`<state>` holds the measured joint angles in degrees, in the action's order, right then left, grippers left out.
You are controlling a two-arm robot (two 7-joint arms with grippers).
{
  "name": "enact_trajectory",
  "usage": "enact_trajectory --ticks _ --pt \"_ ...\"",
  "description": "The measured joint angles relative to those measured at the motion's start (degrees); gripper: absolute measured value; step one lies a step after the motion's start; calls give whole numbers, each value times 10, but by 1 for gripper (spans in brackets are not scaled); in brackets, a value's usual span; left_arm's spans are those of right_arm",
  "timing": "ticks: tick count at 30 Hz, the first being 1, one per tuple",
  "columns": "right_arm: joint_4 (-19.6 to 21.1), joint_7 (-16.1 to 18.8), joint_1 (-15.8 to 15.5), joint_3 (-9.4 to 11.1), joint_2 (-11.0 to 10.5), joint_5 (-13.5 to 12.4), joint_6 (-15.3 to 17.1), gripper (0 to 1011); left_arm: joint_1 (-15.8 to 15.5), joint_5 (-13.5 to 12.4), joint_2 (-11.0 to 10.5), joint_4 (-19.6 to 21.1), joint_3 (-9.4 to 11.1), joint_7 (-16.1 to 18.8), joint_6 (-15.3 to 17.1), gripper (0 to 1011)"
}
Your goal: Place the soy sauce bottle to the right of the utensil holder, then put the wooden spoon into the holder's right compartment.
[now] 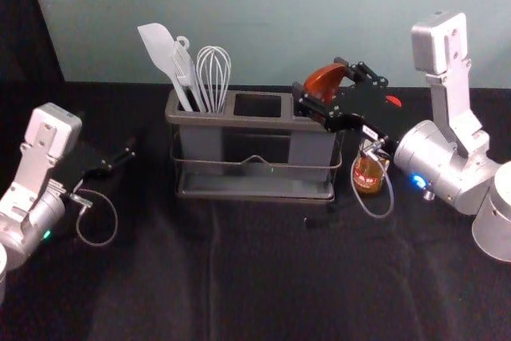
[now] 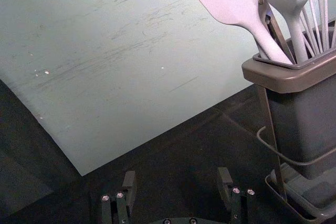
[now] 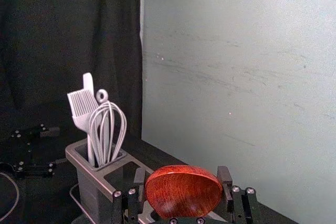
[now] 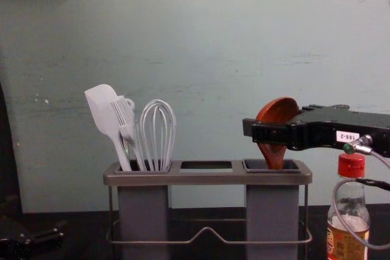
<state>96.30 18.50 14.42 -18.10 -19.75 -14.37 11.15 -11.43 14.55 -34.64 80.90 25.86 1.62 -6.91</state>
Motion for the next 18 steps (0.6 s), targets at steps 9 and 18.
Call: enact_trajectory --ticks 9,18 --pt "-4 -3 2 -2 1 -2 6 837 0 0 0 0 0 0 0 1005" --pt "-3 -3 1 -1 1 -1 6 898 0 0 0 0 0 0 0 1005"
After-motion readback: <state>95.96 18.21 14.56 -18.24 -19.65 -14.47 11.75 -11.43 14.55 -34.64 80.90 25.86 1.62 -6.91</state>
